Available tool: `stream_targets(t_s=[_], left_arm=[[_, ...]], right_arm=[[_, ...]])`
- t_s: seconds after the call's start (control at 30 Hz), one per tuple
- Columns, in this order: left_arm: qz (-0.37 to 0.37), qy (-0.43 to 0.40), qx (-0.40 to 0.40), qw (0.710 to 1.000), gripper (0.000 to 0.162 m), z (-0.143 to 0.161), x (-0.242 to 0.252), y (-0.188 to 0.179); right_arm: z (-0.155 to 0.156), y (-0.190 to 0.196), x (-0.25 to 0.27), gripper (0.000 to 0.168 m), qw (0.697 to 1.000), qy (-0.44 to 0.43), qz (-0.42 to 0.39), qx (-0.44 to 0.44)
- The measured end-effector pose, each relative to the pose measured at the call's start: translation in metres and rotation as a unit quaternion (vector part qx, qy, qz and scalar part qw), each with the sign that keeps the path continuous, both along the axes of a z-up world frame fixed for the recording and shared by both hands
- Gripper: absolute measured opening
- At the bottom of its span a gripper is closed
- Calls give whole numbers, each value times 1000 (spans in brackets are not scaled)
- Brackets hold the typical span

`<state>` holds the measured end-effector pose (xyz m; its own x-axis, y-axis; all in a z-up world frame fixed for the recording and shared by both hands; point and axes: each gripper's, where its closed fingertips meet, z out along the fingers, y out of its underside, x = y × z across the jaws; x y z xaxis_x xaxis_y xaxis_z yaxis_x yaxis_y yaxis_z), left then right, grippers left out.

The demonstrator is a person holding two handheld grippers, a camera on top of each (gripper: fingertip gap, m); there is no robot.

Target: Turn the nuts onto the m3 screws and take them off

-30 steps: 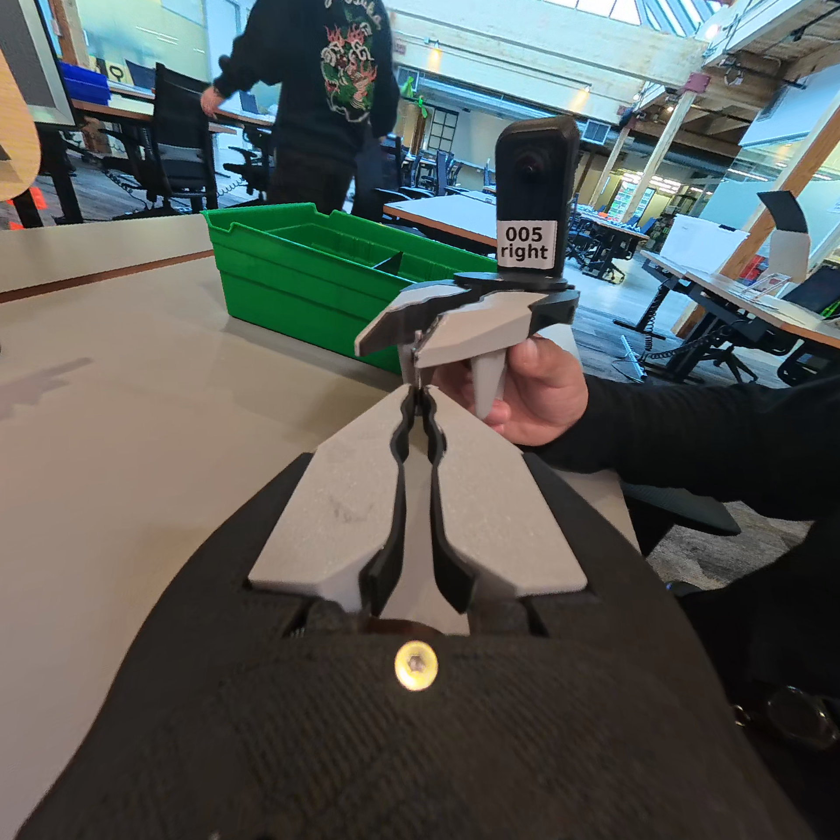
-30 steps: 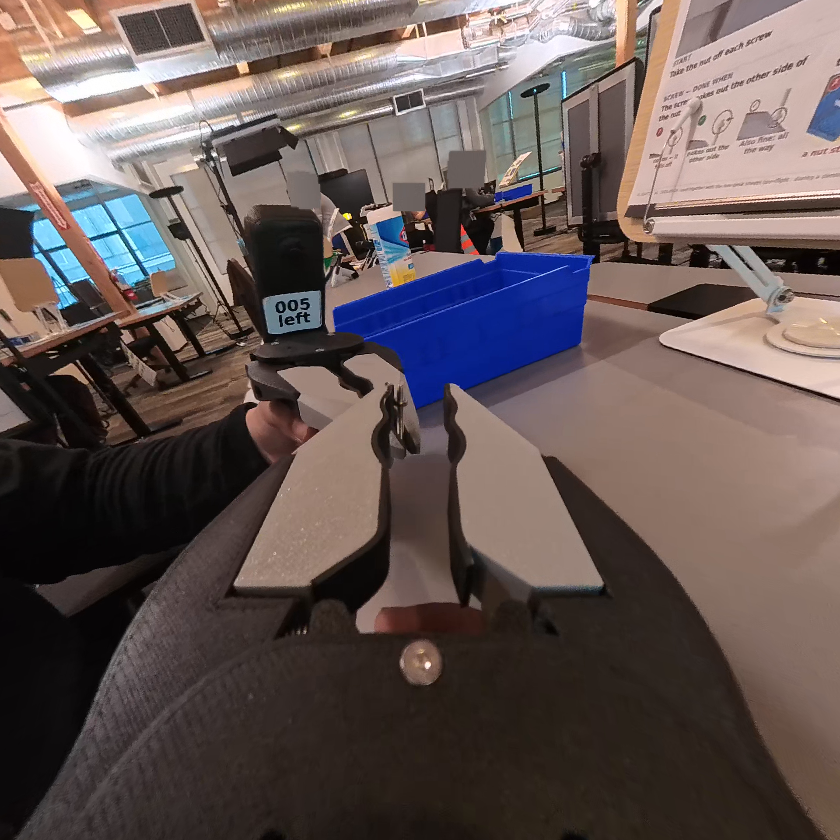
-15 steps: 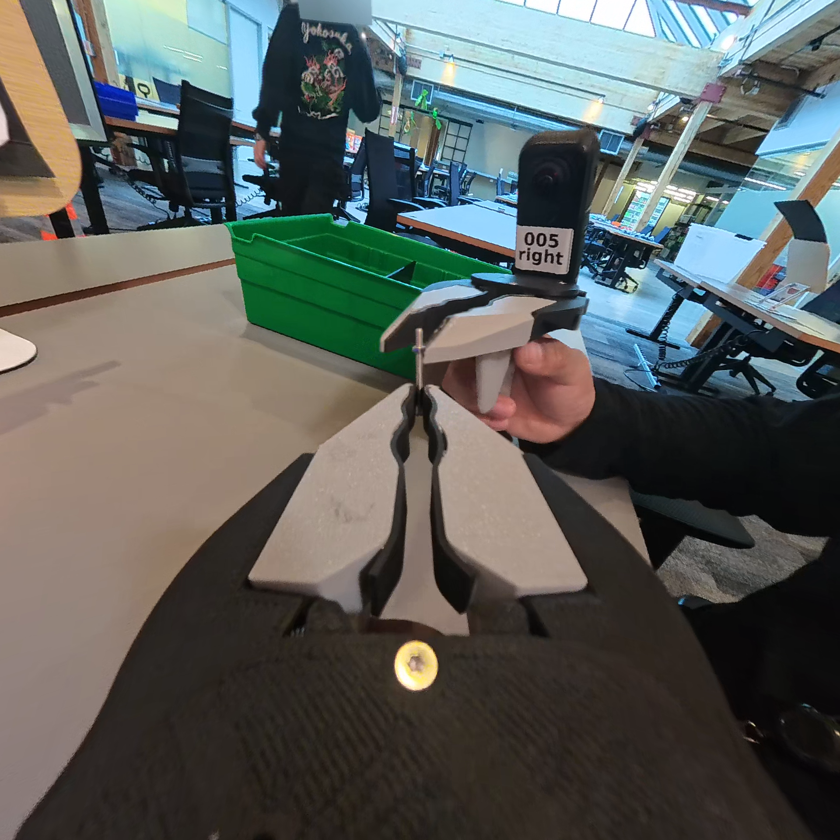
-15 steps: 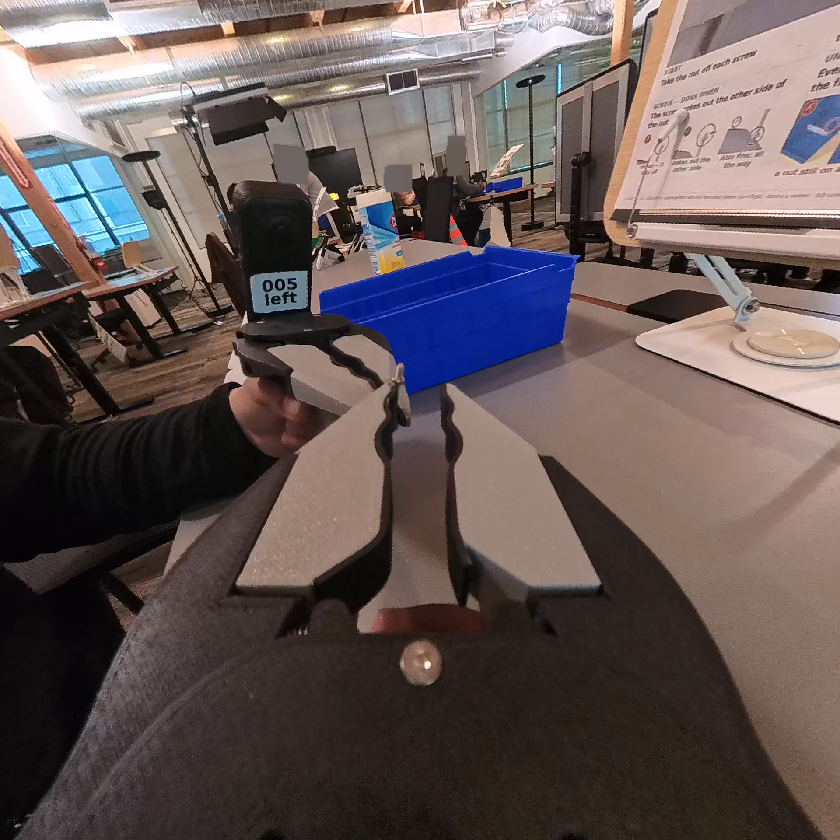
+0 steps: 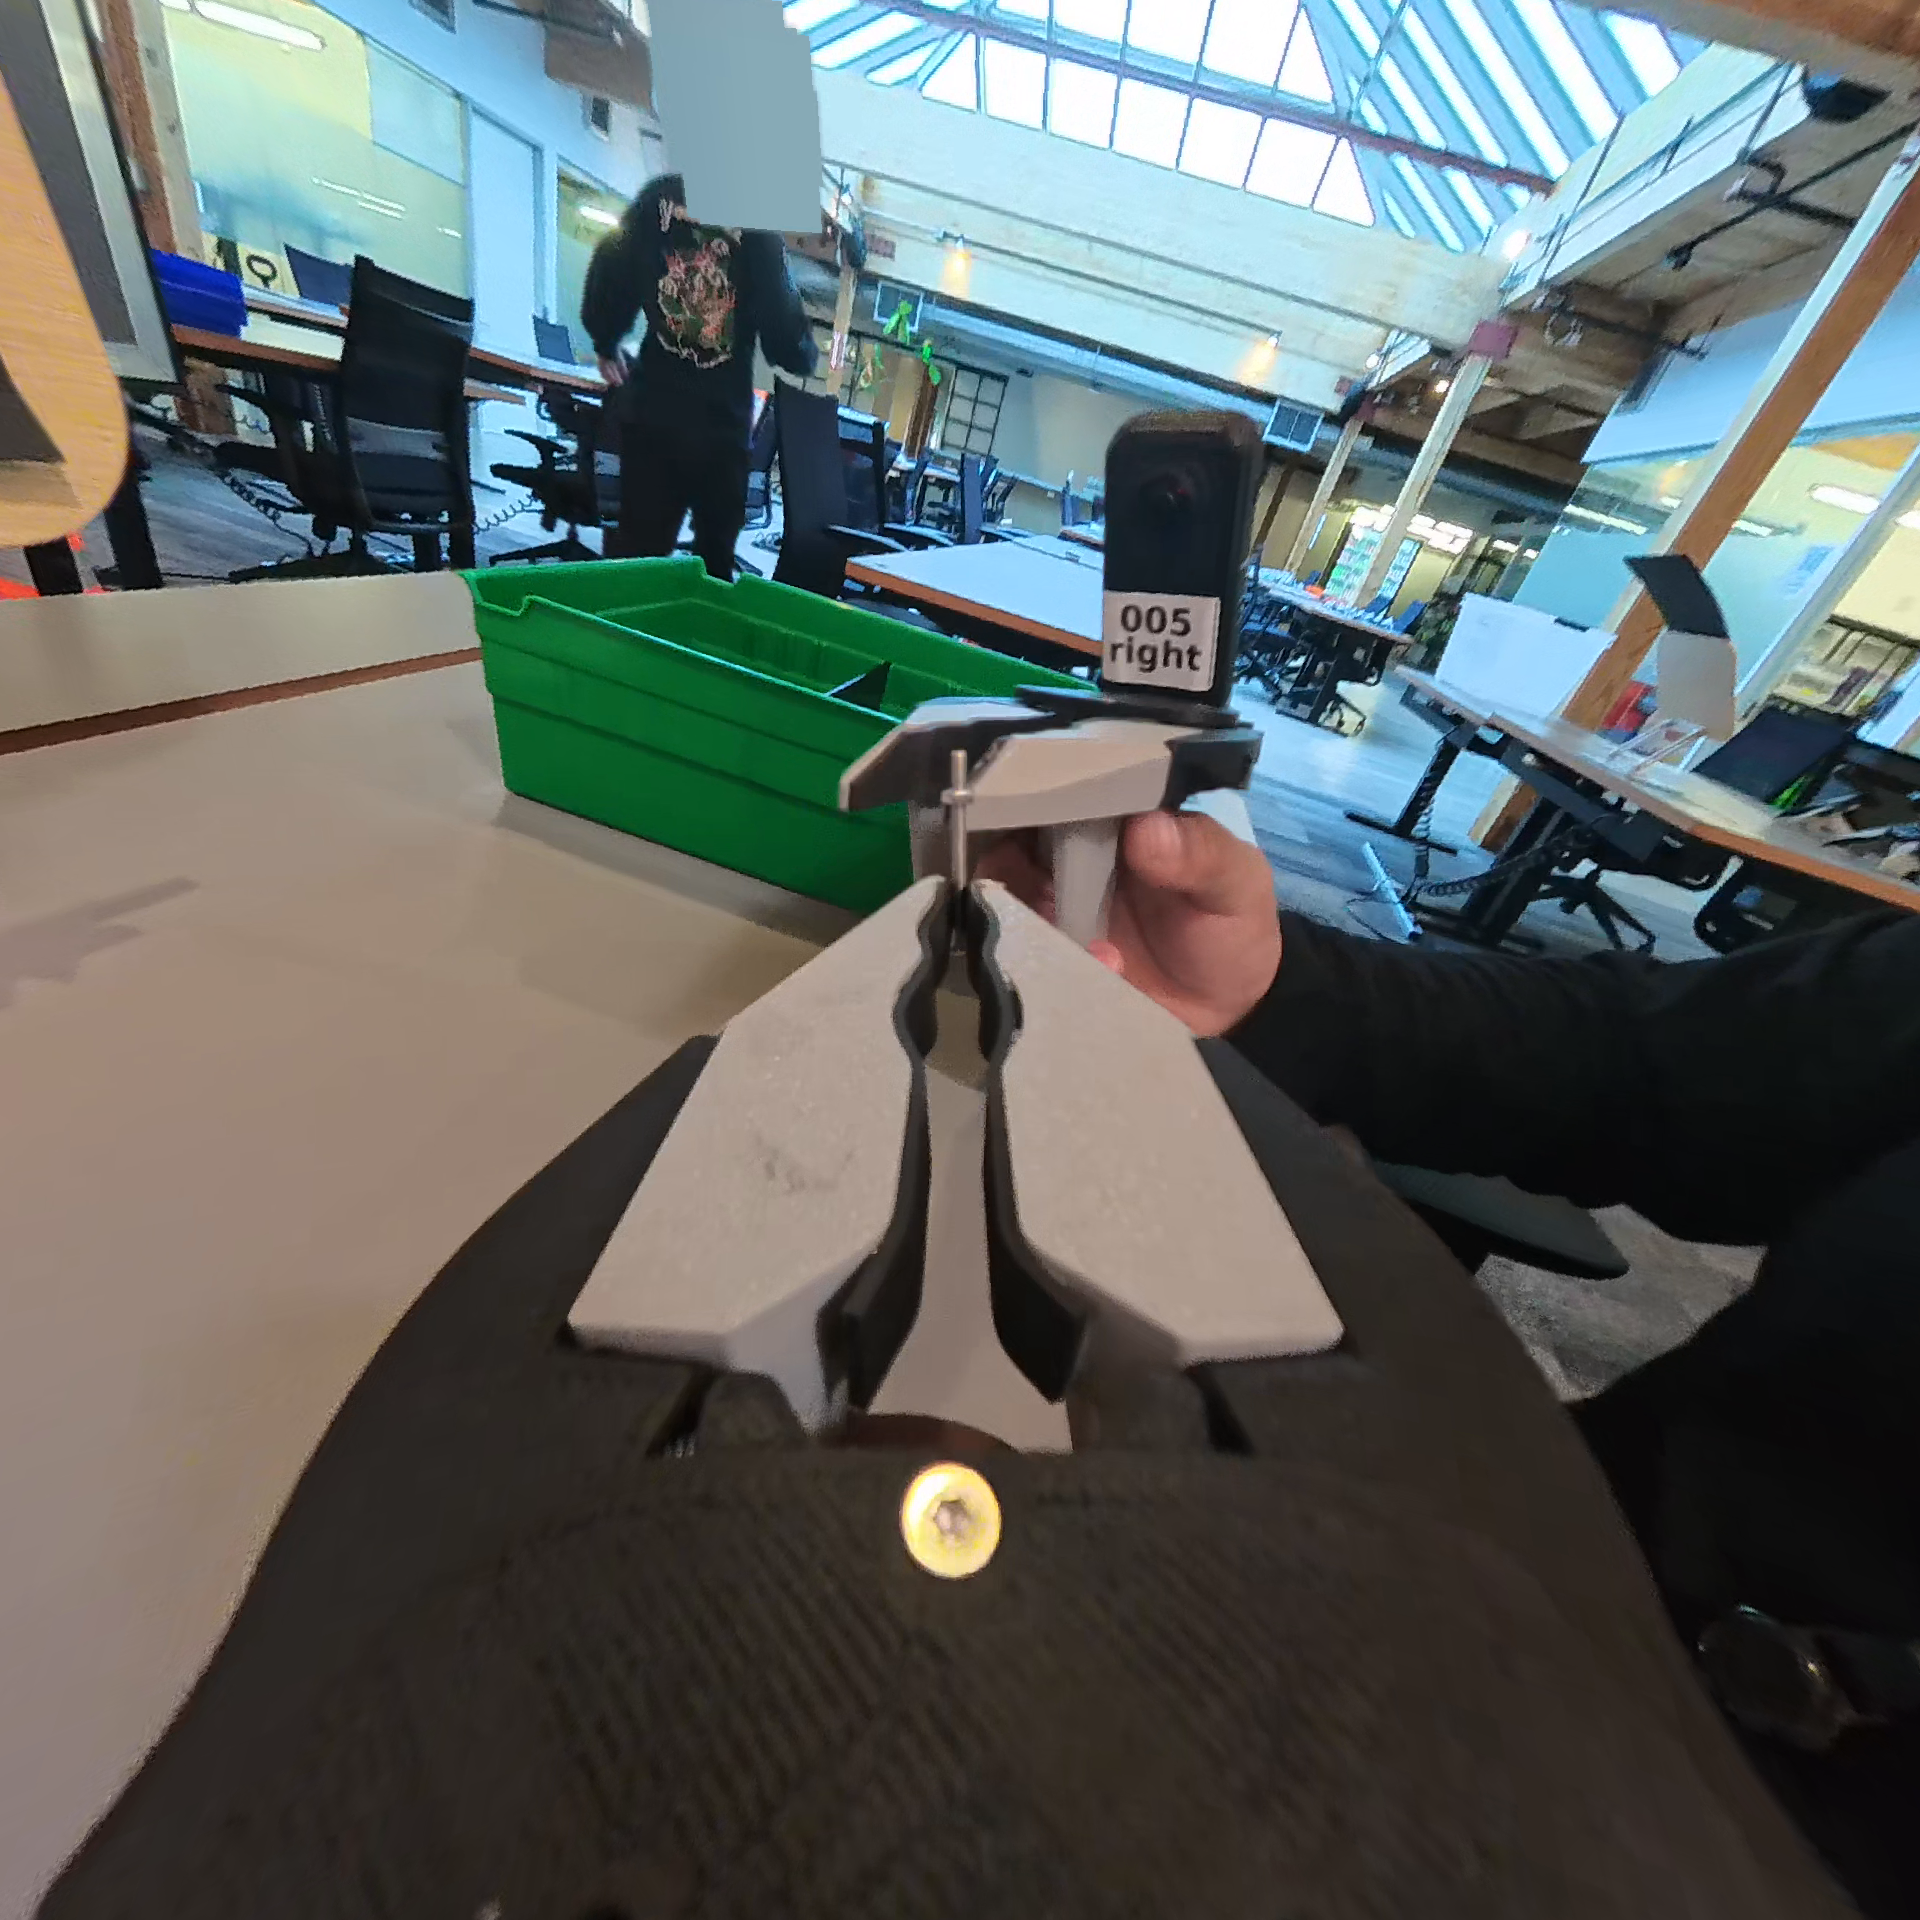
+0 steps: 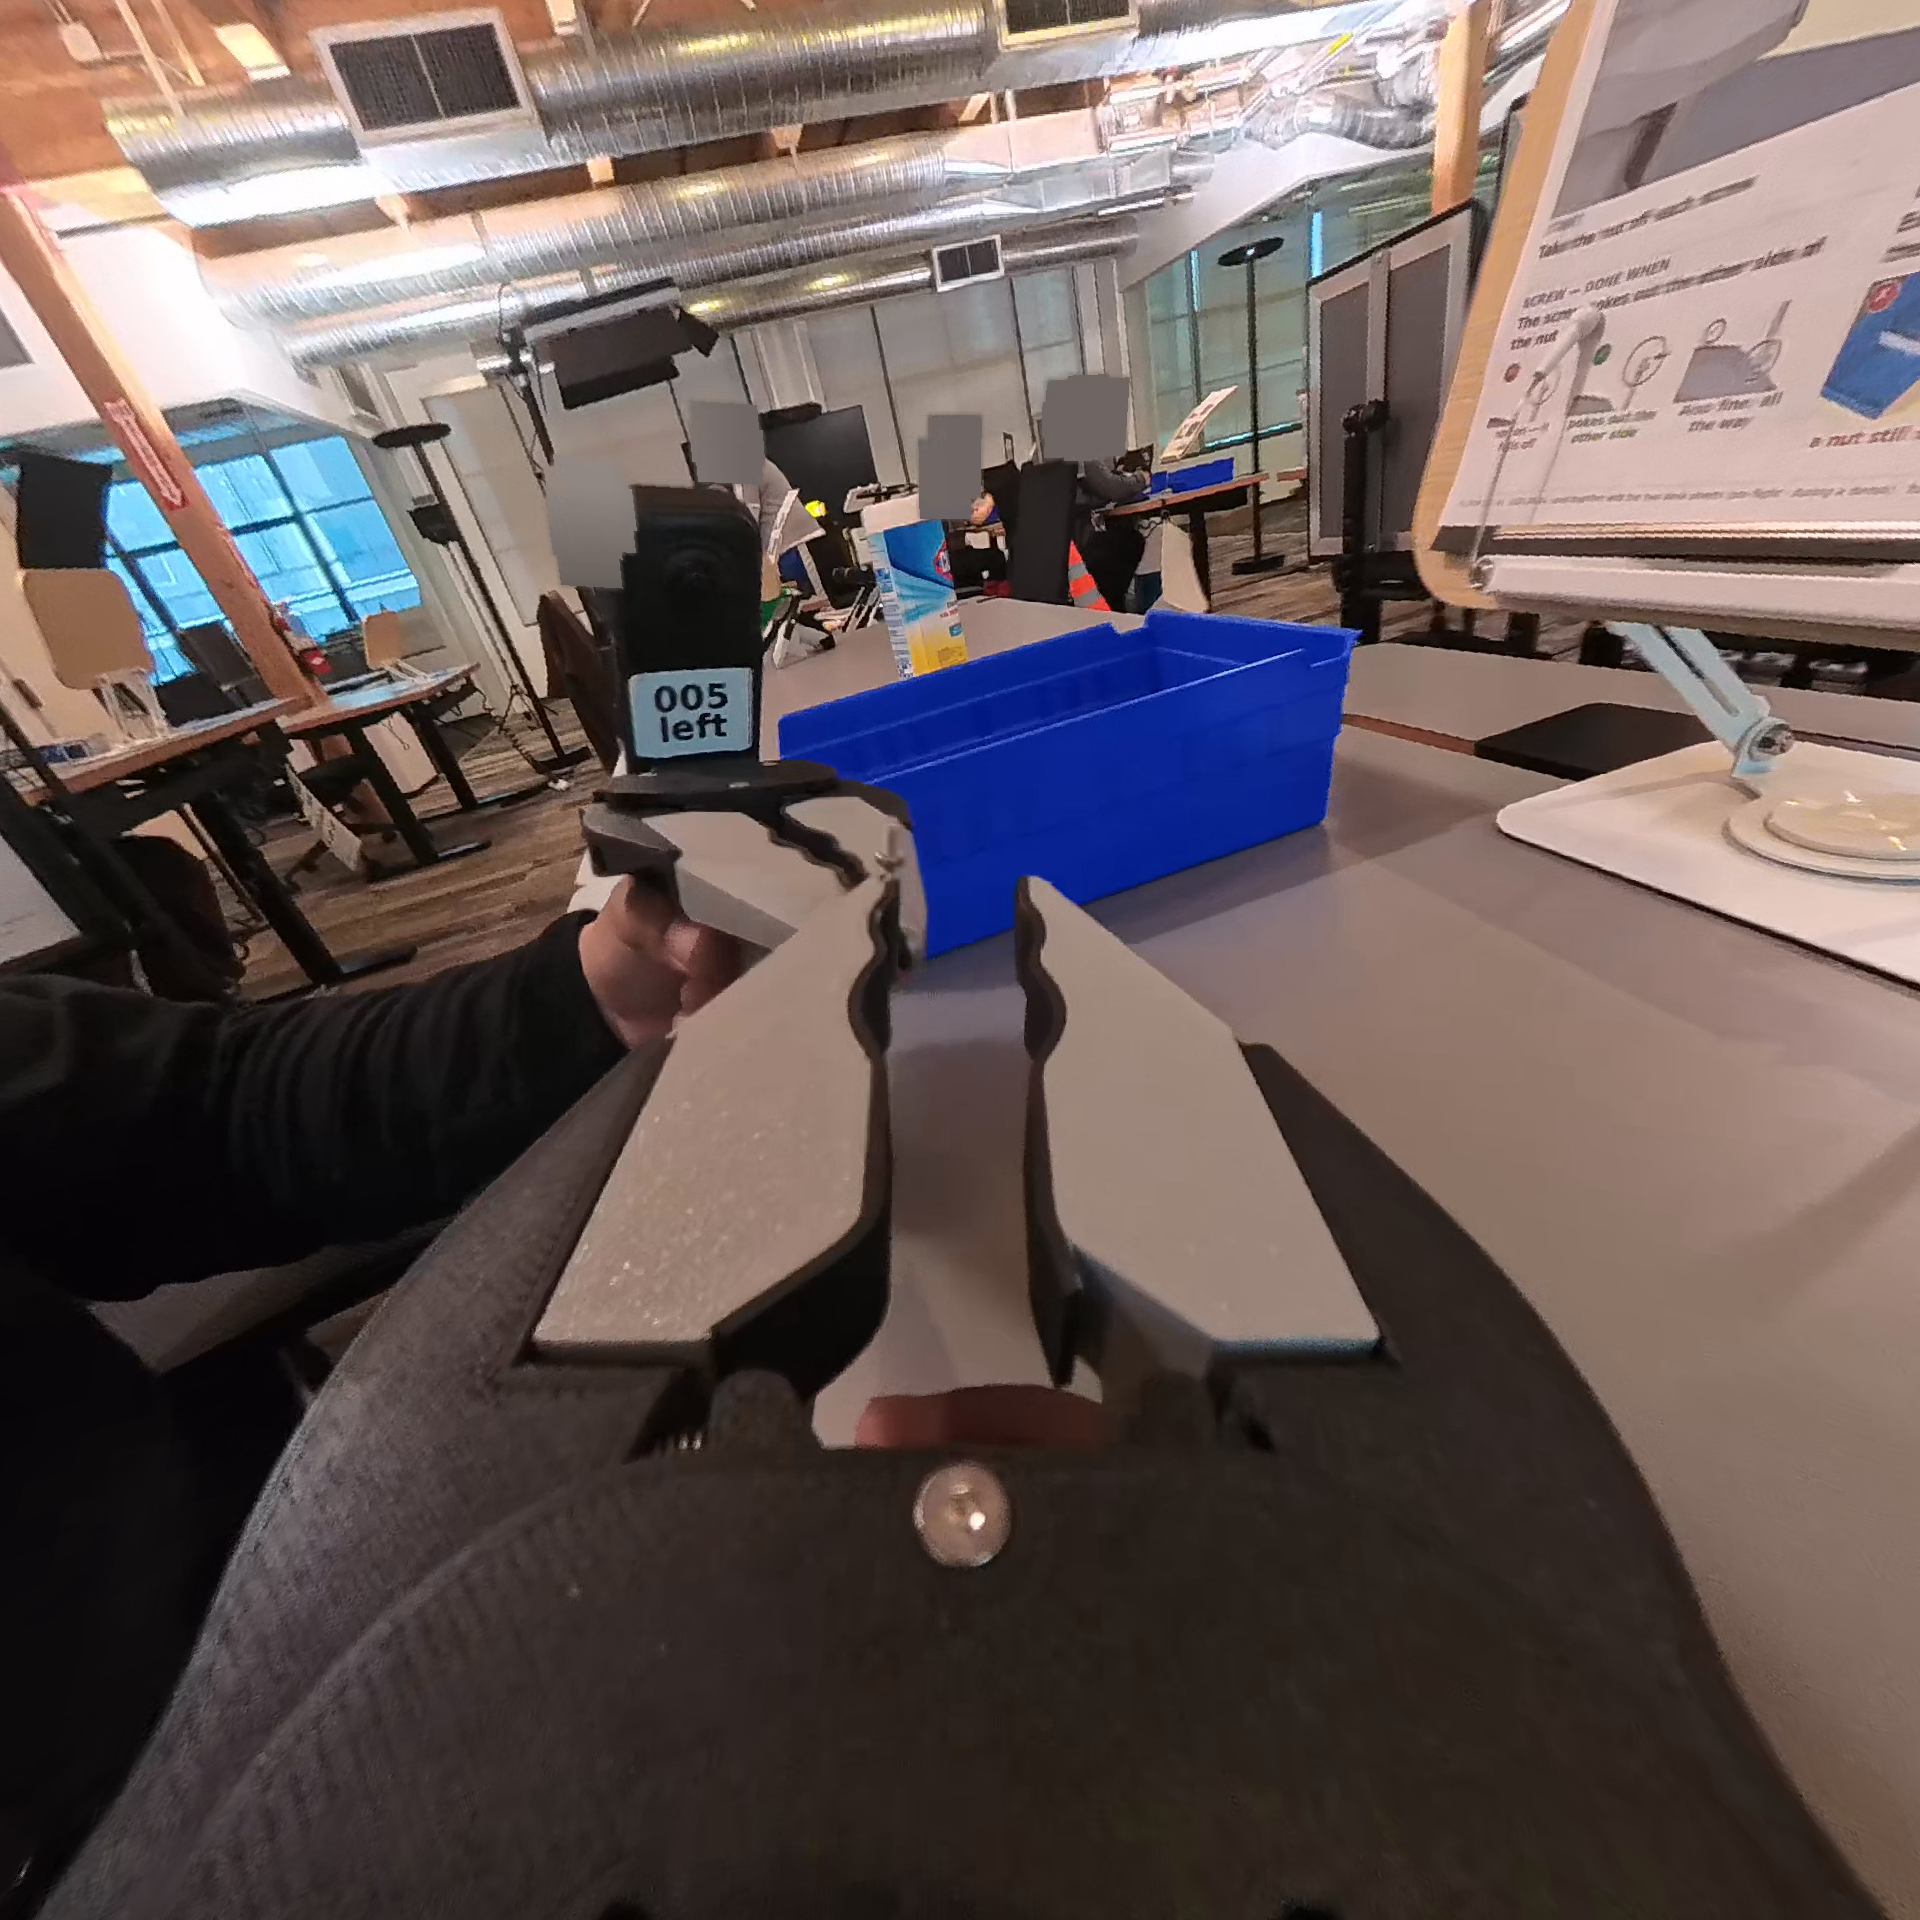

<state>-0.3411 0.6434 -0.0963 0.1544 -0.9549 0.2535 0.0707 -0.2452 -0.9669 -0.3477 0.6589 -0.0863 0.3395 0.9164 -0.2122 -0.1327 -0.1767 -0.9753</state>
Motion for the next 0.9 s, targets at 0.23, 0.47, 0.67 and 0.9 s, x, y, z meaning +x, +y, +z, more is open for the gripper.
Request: stream_targets(t_s=[0.23,0.47,0.67,0.9], left_arm=[[-4,0,1,1000,0,0,1,-2],[-27,-3,22,999,0,5,6,-16],[-23,-21,16,999,0,11,0,-13],[-18,-6,20,1000,0,6,4,-13]], right_arm=[[10,-10,-1,21,999,22,23,16],[11,-12,-4,26,999,10,20,29],[17,-3,12,17,999,28,-7,28],[19,-19,-5,26,998,23,30,50]])
